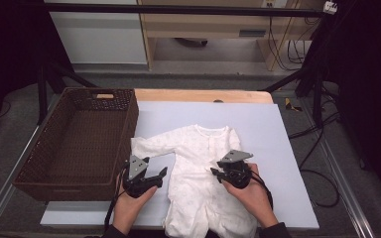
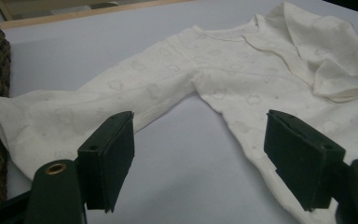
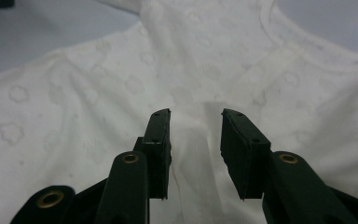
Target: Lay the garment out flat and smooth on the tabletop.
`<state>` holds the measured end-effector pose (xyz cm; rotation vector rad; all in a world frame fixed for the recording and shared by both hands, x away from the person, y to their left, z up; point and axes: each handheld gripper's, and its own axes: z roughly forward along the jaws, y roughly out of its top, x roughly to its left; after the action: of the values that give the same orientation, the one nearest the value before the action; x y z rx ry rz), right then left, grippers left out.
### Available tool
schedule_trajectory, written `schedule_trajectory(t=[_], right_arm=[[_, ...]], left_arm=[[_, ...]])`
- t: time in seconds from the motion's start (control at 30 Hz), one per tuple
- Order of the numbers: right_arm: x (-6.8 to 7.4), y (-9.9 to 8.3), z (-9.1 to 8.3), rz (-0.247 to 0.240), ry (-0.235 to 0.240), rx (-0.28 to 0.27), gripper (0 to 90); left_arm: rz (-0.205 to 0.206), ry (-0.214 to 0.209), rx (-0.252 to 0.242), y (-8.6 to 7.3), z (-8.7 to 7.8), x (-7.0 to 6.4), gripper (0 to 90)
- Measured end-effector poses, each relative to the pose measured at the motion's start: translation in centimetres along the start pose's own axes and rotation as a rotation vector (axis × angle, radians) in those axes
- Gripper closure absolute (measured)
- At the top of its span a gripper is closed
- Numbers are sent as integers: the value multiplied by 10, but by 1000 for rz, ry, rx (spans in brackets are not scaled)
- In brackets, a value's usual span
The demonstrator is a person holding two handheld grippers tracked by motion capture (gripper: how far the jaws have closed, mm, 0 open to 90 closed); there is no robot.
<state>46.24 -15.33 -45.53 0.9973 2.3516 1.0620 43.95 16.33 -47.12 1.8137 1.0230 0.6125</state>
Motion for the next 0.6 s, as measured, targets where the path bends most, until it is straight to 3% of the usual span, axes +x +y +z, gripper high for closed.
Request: schedule_trajectory(t=[0.1,0.23,0.37,0.47,0.53,0.6], right_arm=[[8,10,0,-31,-10,-37,686],[12,14,21,-49,-39,28,747],[12,9,37,-40,-62,86,672],[12,6,40,-20,-48,80,610],[12,7,41,-3,-50,76,644],[11,7,41,-12,-75,80,743]], left_arm=[[-2,1,2,-1,1,0,243],[1,0,0,-1,0,-1,243],[1,1,0,0,0,0,242],[-2,1,0,-1,1,0,242],[2,0,0,-1,1,-1,242],[3,-1,0,-1,1,-2,242]])
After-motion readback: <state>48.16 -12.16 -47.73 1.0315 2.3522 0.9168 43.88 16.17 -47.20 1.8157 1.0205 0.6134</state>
